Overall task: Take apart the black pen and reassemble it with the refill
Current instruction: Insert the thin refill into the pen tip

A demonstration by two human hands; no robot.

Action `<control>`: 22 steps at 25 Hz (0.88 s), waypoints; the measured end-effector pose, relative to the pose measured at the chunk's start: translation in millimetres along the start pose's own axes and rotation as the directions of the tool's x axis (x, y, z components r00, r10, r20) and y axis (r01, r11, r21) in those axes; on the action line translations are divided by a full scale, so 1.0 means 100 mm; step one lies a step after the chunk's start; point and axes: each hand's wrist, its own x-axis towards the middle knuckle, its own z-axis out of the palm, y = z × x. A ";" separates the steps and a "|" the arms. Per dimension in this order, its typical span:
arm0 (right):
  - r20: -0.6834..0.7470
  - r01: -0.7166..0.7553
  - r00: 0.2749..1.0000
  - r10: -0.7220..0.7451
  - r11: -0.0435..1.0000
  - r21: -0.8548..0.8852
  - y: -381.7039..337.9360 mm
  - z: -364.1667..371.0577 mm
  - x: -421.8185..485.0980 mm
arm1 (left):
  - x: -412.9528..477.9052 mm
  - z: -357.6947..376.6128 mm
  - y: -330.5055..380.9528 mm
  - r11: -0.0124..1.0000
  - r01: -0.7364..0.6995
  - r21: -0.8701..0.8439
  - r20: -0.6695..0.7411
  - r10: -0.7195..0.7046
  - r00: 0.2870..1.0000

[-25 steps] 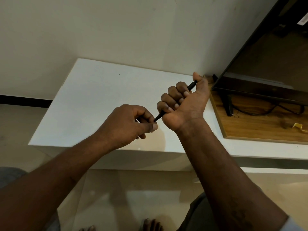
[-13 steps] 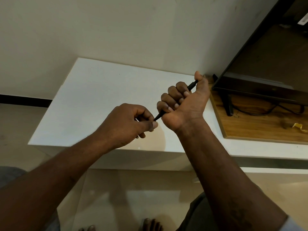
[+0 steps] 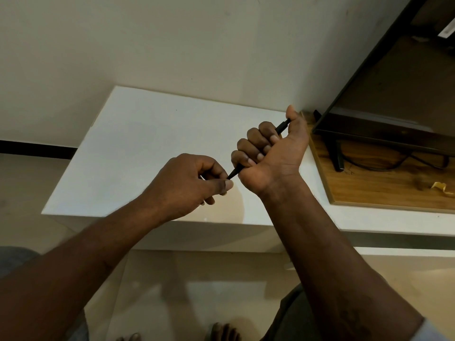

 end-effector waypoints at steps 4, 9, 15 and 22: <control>0.011 0.013 1.000 -0.013 1.000 -0.002 0.01 0.00 0.00 | 0.01 0.00 0.00 1.000 0.000 0.005 -0.006 0.000 1.000; 0.007 0.011 1.000 -0.011 1.000 -0.003 0.01 0.00 0.00 | 0.00 0.01 0.00 1.000 -0.011 0.018 -0.008 0.011 1.000; 0.011 0.008 1.000 -0.008 1.000 0.008 0.01 0.00 0.00 | 0.00 0.01 0.00 1.000 -0.012 0.022 -0.008 0.012 1.000; -0.001 0.009 1.000 -0.009 1.000 0.009 0.00 0.00 0.00 | 0.00 0.00 0.00 1.000 -0.012 0.011 -0.004 0.012 1.000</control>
